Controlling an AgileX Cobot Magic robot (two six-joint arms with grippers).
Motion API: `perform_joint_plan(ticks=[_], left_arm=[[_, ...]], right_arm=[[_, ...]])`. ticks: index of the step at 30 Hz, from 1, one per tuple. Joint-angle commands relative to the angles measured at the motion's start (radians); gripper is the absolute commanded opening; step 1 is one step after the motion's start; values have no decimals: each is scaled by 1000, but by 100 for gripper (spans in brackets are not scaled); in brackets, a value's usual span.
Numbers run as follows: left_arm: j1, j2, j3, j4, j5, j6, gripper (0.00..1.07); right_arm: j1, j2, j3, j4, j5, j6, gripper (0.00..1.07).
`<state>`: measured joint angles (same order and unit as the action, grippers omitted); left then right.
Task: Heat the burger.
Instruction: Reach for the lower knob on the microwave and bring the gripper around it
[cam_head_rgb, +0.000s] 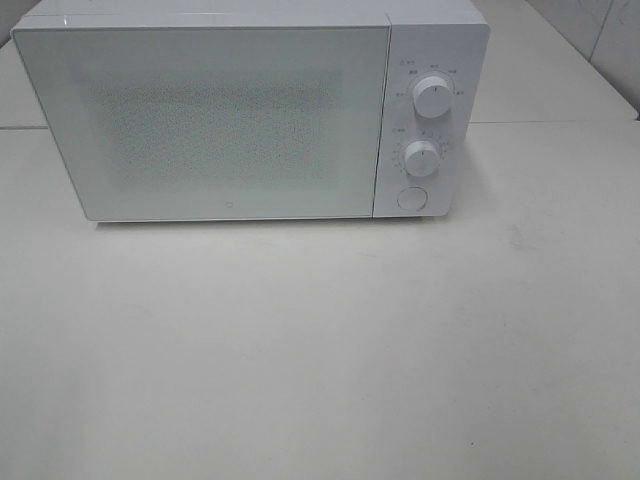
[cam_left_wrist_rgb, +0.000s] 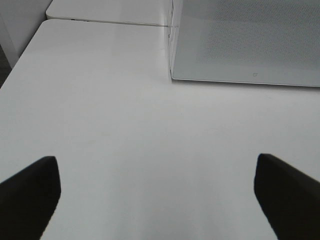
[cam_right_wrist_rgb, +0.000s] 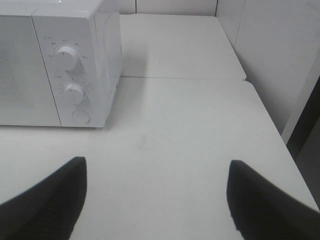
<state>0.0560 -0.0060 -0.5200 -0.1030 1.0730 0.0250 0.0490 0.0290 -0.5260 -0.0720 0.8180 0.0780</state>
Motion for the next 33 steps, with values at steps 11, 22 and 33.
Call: perform_joint_plan(ticks=[11,22,33], left_arm=[[3,-22,1,-5,0,-1,98],[3,-22,1,-5,0,-1,98],[3,-22,1,-5,0,-1,98]], right_arm=[[1,255,124,6,-421,26,75],[1,521,145,9,-703,26,75],[1,774,145,7,-999,32,75]])
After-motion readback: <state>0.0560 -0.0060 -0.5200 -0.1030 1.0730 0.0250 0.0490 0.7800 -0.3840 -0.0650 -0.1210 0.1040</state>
